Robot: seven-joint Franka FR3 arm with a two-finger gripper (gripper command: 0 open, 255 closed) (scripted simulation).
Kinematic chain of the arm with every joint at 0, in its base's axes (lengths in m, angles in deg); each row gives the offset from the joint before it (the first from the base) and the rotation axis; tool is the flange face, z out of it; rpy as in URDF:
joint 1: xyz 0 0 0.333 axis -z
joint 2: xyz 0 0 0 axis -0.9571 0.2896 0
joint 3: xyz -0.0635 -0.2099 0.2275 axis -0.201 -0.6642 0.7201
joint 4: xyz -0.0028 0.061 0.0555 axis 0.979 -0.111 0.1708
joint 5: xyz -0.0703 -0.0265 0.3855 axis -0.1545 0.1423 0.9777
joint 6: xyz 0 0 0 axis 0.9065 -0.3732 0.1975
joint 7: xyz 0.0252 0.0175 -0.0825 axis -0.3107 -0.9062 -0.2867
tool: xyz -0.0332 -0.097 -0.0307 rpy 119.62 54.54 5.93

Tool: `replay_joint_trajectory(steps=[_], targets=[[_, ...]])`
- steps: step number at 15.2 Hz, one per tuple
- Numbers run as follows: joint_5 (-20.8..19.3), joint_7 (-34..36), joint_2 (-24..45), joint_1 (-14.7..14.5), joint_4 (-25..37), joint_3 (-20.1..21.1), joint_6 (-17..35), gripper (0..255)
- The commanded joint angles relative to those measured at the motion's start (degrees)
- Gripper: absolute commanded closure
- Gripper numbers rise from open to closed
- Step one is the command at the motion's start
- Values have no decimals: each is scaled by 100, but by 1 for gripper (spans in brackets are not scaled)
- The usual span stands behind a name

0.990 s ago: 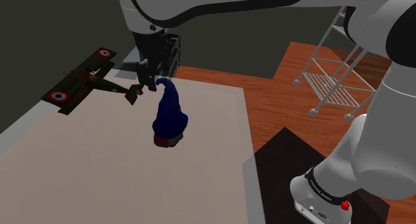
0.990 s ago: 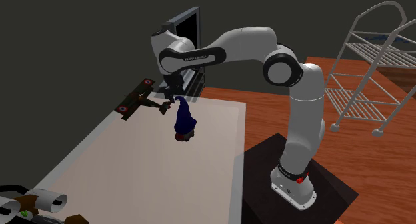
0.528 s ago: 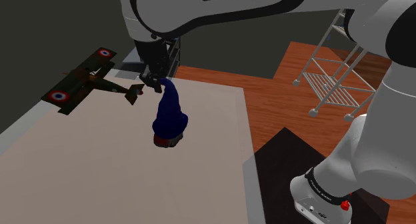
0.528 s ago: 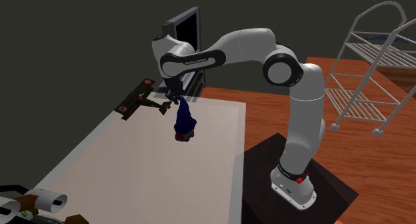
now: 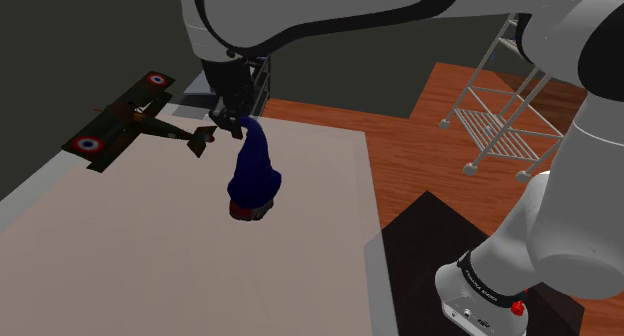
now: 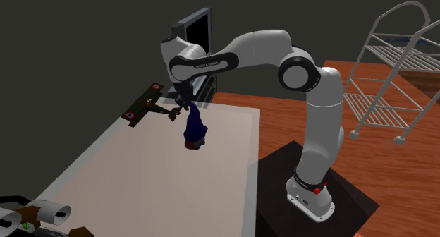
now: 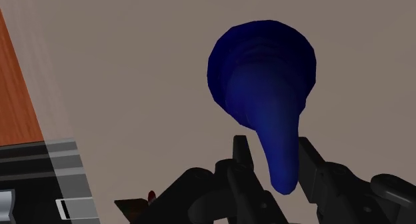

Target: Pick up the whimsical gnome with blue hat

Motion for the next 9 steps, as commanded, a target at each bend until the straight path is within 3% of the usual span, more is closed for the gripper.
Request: replay_joint_trajectory(steps=[1,9], targets=[[7,-16,-13,-4,102,2,-109,255],[12,-86,15,-57,757,17,-733,255]])
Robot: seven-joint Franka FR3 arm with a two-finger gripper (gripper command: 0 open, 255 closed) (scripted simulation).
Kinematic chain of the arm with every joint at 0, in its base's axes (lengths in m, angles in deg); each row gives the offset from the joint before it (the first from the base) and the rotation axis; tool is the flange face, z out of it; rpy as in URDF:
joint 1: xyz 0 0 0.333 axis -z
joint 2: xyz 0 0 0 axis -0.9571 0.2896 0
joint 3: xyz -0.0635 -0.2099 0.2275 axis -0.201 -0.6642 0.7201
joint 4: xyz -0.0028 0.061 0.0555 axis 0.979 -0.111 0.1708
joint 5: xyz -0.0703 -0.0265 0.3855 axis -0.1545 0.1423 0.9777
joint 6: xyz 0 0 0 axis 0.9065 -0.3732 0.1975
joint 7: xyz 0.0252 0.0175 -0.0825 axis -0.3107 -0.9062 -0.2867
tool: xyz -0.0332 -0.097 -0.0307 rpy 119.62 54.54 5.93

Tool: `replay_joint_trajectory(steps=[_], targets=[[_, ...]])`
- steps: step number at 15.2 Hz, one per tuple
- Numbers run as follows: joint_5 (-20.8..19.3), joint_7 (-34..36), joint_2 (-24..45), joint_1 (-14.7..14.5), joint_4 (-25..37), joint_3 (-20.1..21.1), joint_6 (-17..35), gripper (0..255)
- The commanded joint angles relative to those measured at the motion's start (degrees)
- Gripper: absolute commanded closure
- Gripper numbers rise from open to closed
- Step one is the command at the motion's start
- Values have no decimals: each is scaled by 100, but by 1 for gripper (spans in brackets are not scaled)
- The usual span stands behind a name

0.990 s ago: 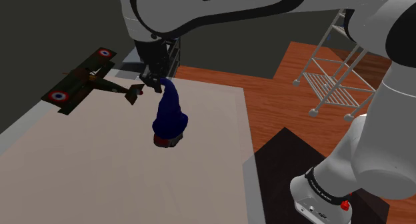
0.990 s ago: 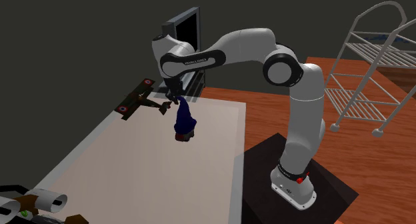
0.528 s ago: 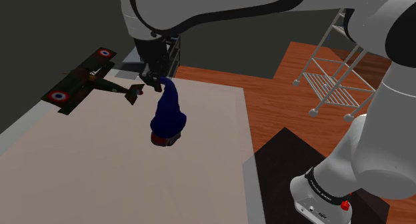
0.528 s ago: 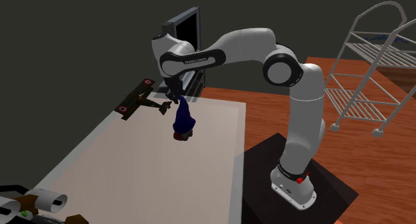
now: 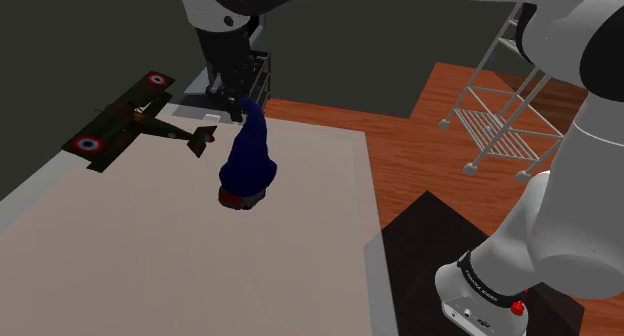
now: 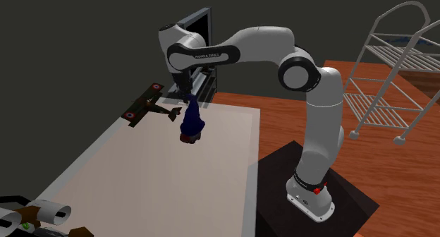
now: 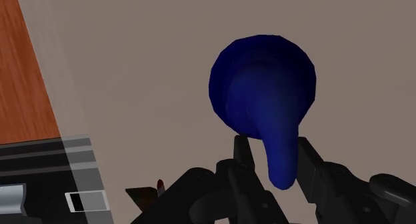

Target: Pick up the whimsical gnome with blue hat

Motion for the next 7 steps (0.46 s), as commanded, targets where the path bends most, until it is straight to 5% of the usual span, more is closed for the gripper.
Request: replay_joint_trajectory(steps=[1,7], targets=[[-10,-12,31,-26,225,5,-183,255],[-29,-44,96,-72,640,10,-533,255]])
